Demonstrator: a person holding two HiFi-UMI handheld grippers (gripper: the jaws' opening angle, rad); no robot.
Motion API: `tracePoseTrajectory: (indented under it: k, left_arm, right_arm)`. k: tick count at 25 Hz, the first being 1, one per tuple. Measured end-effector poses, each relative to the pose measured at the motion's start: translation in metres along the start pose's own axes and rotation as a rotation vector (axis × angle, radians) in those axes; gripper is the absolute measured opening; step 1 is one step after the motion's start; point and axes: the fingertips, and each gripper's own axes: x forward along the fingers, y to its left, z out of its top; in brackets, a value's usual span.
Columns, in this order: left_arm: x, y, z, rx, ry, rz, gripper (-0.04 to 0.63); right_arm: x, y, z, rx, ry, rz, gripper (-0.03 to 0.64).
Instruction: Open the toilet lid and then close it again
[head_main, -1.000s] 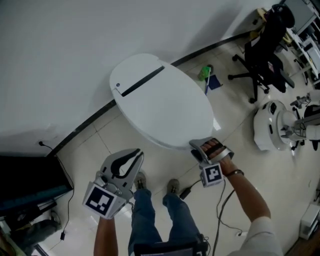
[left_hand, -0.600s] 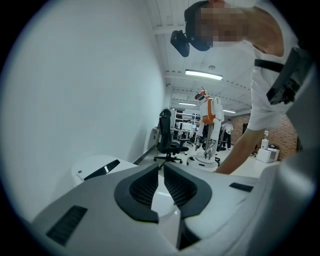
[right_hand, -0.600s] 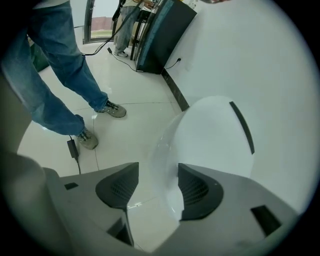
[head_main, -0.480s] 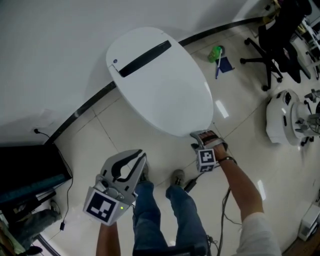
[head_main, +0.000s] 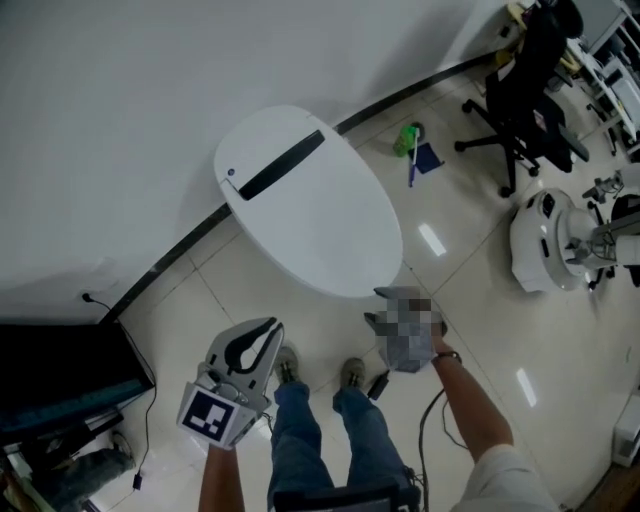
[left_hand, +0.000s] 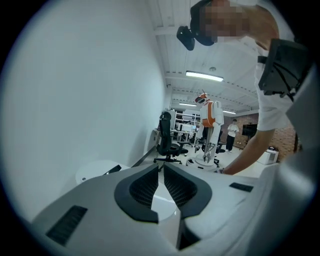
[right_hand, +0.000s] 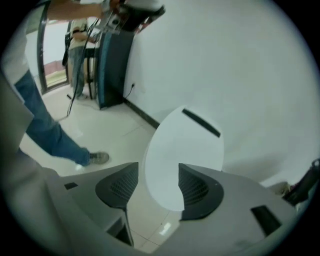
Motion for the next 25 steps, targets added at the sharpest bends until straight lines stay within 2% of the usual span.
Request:
tracePoseTrajectory:
  k: [4, 6, 10, 14, 17, 22, 25]
  left_arm:
    - [-0.012, -0.015, 0.051, 0.021, -0.007, -0.028, 0.028]
    - [-0.018, -0.028, 0.076, 0.02, -0.013, -0.05, 0.028]
    - [-0.027, -0.051, 0.127, 0.044, -0.063, -0.086, 0.028]
    - [-0.038, -0.07, 0.161, 0.067, -0.103, -0.114, 0.028]
    - [-0.042, -0.079, 0.169, 0.075, -0.118, -0.126, 0.028]
    - [-0.043, -0.084, 0.169, 0.086, -0.091, -0.132, 0.025]
    - [-0.043, -0.087, 0.175, 0.086, -0.128, -0.126, 0.028]
  right_arm:
    - [-0.124, -0.044, 0.084, 0.342, -0.254, -0.115, 0.249]
    - [-0.185, -0.063, 0.118, 0.426, -0.363, -0.179, 0.249]
    - [-0.274, -0.088, 0.173, 0.485, -0.528, -0.231, 0.249]
    - [-0.321, -0.083, 0.2, 0.531, -0.656, -0.22, 0.247]
    - [-0.329, -0.075, 0.201, 0.561, -0.669, -0.221, 0.247]
    - [-0.334, -0.07, 0.196, 0.563, -0.677, -0.222, 0.247]
    - [-0.34, -0.072, 0.191, 0.596, -0.687, -0.222, 0.247]
